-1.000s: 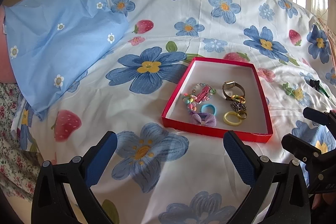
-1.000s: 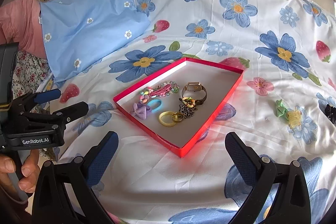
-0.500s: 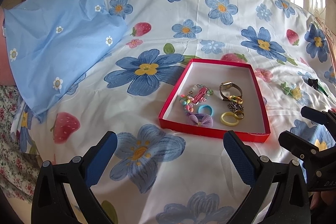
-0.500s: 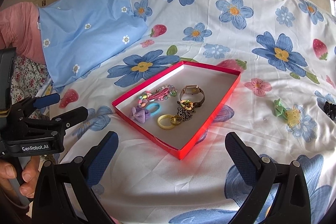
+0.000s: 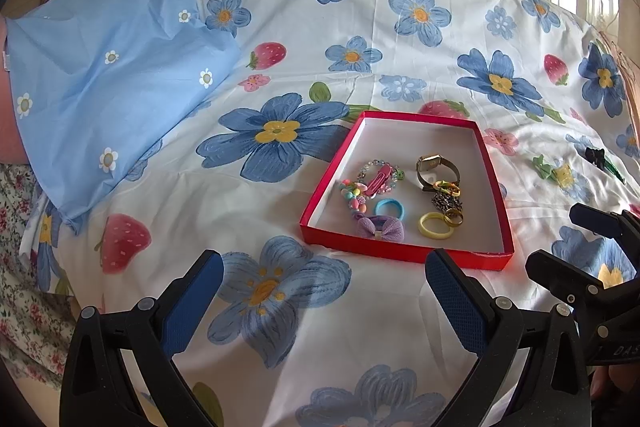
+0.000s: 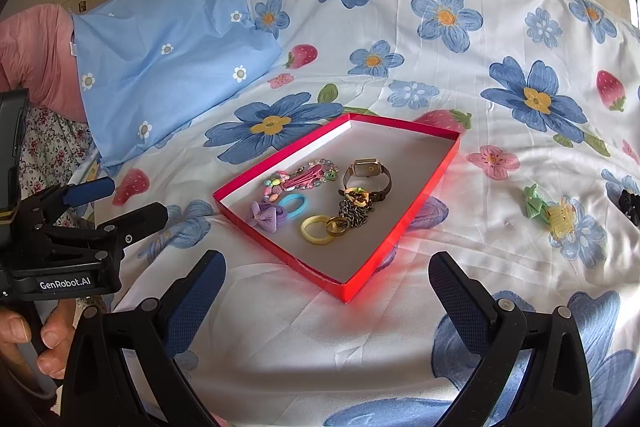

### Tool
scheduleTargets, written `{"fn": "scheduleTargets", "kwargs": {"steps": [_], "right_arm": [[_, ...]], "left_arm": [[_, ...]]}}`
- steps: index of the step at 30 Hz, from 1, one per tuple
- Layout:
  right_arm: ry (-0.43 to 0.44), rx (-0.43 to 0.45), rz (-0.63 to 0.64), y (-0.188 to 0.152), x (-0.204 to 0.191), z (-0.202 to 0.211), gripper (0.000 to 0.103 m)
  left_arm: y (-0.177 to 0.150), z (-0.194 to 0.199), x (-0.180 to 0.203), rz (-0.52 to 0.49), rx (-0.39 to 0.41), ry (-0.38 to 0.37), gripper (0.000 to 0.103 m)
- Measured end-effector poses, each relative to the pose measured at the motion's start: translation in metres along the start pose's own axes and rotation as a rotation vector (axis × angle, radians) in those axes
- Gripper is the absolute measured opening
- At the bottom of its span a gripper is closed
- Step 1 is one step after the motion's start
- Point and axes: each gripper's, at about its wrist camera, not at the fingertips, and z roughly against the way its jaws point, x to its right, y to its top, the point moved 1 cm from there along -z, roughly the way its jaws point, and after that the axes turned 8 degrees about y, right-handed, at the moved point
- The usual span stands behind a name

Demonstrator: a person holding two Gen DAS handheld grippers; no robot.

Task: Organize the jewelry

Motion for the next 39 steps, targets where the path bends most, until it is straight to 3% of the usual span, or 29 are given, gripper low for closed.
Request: {"fn": "scheduleTargets", "kwargs": {"steps": [39], "right_arm": [[0.0, 0.001, -0.006, 0.0001, -0.0005, 0.0, 0.102]], "left_arm": [[-0.0012, -0.0015, 0.0003, -0.014, 0.001, -0.009, 0.102]]}}
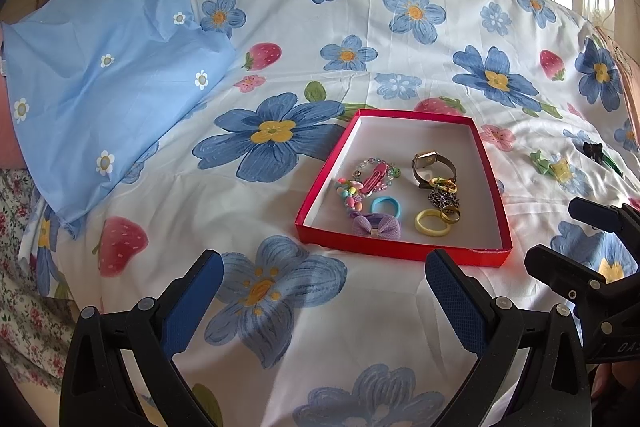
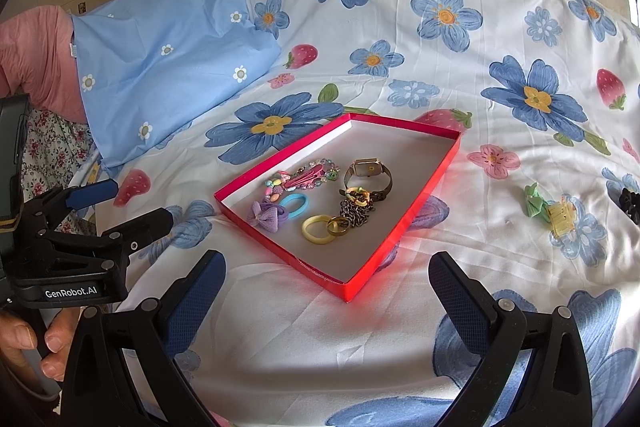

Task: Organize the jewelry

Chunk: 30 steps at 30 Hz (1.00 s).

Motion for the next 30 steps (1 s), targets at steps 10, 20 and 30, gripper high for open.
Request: {"fn": "scheduleTargets", "kwargs": {"steps": [10, 20, 30], "right_arm": [[-0.001, 0.001, 0.0, 0.0003, -0.0003, 0.0006, 0.102], [-0.003, 0.004, -0.001, 0.002, -0.0001, 0.0008, 0.102], [-0.004, 0.001, -0.005, 0.0017, 0.0006, 0.001, 0.102]], "left_arm": [[-0.0002, -0.0008, 0.0004, -0.002, 0.0, 0.0, 0.102], [-0.0017, -0.0029, 0.0025, -0.013, 0.007, 0.005, 0.102], [-0.0012, -0.0086, 0.0044, -0.019, -0.003, 0.004, 0.102]]}}
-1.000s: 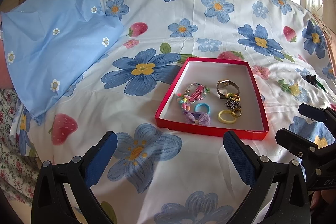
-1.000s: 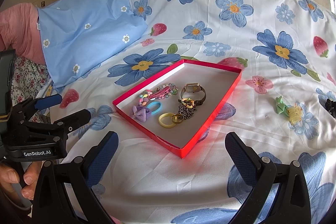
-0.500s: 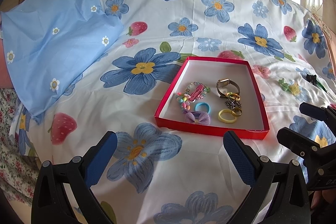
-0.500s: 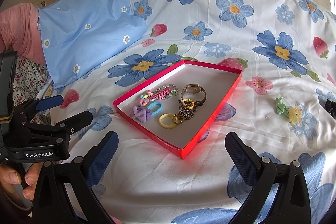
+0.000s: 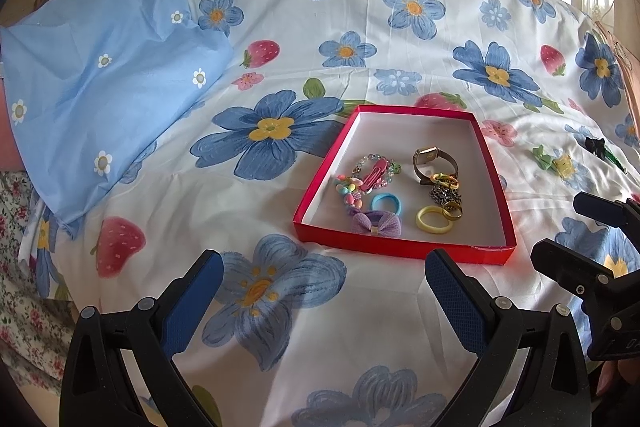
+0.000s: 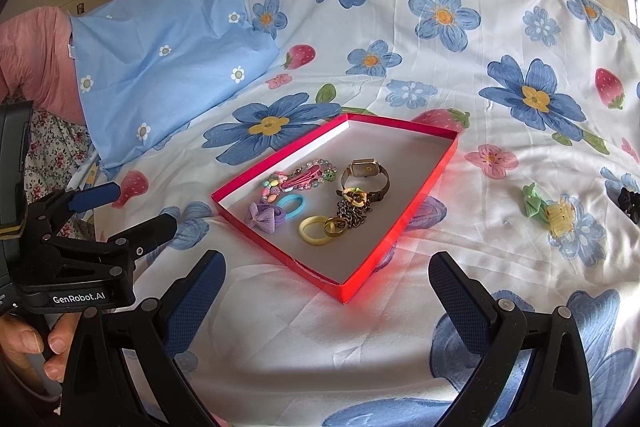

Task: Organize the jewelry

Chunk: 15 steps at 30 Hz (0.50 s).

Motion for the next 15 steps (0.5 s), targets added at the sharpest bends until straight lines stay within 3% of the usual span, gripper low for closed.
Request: {"fn": "scheduleTargets", "kwargs": {"steps": [15], "right_arm": [[-0.004, -0.005, -0.015, -0.003, 0.0086, -0.0042, 0.102]], "left_arm": [[0.003, -0.0084, 0.0055, -0.012, -0.008, -0.006, 0.102]]}}
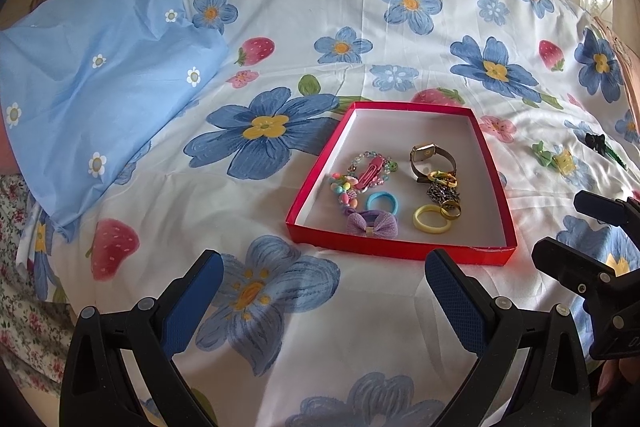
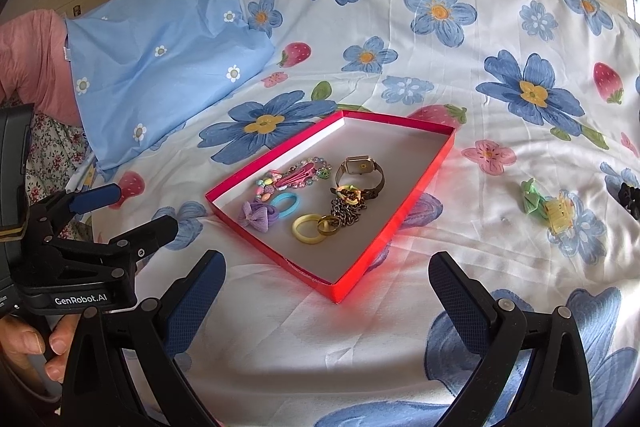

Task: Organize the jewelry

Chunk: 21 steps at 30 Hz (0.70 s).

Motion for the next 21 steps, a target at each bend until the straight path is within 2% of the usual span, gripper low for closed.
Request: {"fn": "scheduleTargets", "kwargs": {"steps": [21], "right_arm": [[0.0, -0.019, -0.029, -0.002, 0.012, -0.01, 0.102]], "left_arm": [[0.006, -0.02, 0.009, -0.012, -0.039, -0.01, 0.102]]}}
